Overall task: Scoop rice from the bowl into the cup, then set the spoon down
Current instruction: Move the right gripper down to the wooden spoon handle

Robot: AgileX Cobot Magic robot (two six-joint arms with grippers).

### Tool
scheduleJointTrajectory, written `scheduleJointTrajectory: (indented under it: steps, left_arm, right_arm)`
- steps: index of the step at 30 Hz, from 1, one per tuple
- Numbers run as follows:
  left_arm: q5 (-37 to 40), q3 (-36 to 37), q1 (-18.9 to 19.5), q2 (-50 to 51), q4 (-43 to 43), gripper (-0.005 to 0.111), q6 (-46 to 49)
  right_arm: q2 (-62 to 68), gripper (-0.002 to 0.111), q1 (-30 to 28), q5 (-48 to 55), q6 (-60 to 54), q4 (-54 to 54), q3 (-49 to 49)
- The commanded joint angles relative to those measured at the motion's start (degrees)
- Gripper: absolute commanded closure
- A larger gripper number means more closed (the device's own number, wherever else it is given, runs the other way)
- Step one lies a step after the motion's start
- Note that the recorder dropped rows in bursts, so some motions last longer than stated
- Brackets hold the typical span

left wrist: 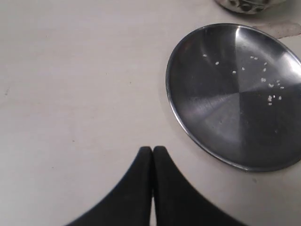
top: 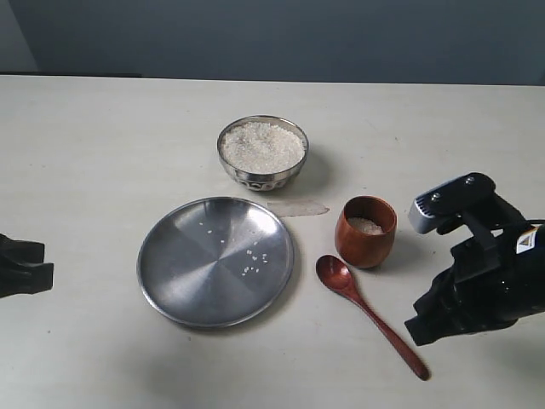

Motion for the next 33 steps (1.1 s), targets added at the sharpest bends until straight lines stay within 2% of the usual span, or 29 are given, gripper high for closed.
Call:
scheduleJointTrajectory:
  steps: [1, 2, 4, 5, 7, 11, 13, 16, 22, 33]
  left_arm:
    - [0.69, -0.45, -0.11, 1.50, -0.28, 0.106, 0.36]
    - [0.69, -0.45, -0.11, 1.50, 0.04, 0.106, 0.36]
    - [0.54, -0.45, -0.11, 1.50, 0.47, 0.106, 0.36]
    - [0.25, -0.45, -0.11, 1.50, 0.46, 0.106, 0.36]
    - [0.13, -0.45, -0.11, 1.50, 0.46, 0.106, 0.36]
    - [-0.01, -0.45, -0.11, 1.50, 0.32, 0.106, 0.23]
    - [-0.67, -0.45, -0.11, 1.50, 0.05, 0.106, 0.23]
    - [-0.93, -0.45, -0.11, 1.50, -0.19, 0.106, 0.23]
    - [-0.81, -0.45, -0.11, 1.50, -0.42, 0.106, 0.23]
    - [0.00, -0.45, -0.11, 1.50, -0.76, 0.106, 0.23]
  right_arm:
    - [3.00, 0.107, 1.69, -2.81, 4.11, -4.31, -0.25]
    - [3.71, 0.105, 1.93, -3.28, 4.95, -5.49, -0.25]
    - [4.62, 0.094, 3.07, -4.51, 5.71, -6.50, -0.25]
    - [4.62, 0.084, 4.02, -6.55, 6.31, -6.09, -0.25]
    - [4.62, 0.079, 5.34, -11.96, 8.61, -5.63, 0.51]
    - [2.52, 0.080, 7.14, -21.13, 9.77, -6.16, 6.74]
    - [0.06, 0.080, 8.93, -27.46, 10.27, -1.28, 10.95]
    - [-3.35, 0.080, 11.87, -32.60, 10.39, 0.38, 16.04]
    - [-3.94, 0.080, 16.26, -32.56, 10.52, 1.38, 17.36]
    - [3.74, 0.080, 16.38, -32.93, 10.62, 1.38, 17.36]
